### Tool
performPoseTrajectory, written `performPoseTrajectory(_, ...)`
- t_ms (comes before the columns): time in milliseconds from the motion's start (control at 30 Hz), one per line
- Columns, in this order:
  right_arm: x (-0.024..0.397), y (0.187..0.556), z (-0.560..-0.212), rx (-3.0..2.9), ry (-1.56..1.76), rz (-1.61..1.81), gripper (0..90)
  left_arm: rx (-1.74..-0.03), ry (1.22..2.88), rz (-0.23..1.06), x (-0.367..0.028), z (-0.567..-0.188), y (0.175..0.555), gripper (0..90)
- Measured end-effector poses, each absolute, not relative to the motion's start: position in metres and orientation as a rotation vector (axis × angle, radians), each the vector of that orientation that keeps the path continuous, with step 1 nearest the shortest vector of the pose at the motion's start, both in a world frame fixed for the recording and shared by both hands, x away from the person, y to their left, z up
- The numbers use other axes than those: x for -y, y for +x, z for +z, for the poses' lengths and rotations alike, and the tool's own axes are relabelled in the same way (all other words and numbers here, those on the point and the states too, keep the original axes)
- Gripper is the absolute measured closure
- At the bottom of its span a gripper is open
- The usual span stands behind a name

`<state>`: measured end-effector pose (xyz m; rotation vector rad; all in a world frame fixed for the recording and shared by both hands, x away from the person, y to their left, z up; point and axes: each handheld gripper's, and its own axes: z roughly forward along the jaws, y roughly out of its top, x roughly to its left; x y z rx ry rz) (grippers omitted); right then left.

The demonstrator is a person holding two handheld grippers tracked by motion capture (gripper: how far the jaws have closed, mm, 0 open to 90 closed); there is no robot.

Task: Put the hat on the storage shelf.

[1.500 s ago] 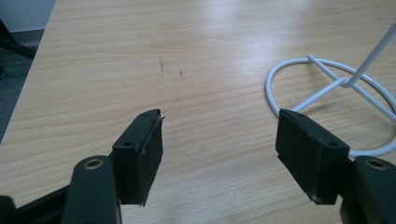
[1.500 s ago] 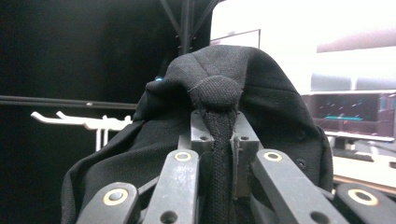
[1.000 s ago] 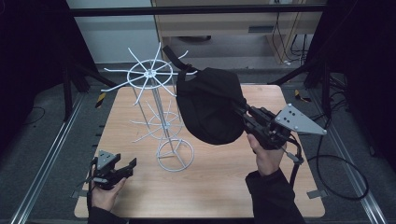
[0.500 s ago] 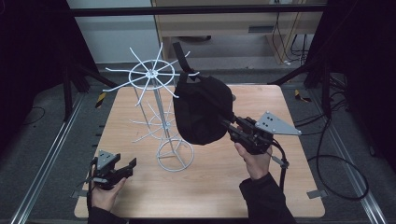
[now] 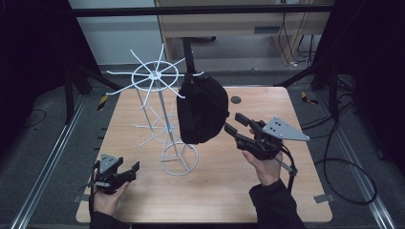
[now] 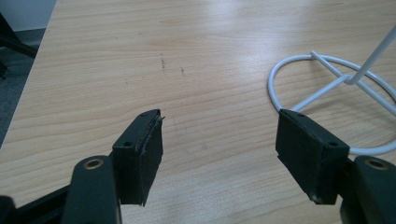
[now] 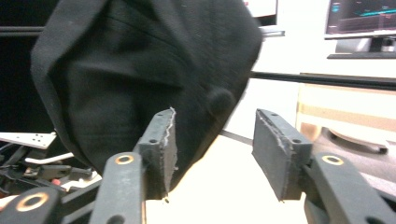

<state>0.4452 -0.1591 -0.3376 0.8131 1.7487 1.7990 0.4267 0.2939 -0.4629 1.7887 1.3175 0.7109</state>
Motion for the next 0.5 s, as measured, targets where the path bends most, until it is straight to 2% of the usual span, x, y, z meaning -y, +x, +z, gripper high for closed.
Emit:
performPoseTrajectory(200,0.183,0.445,-0.357,-1.748,0.899,1.75,40.1,-1.32,1.793,0.715,-0.294,-0.463,0.427,31.8)
performPoseTrajectory(500,0.215,0.455,-0.408,-1.832,1.079,1.552,27.8,-1.315,1.799,0.716,-0.294,-0.465,0.427,30.8)
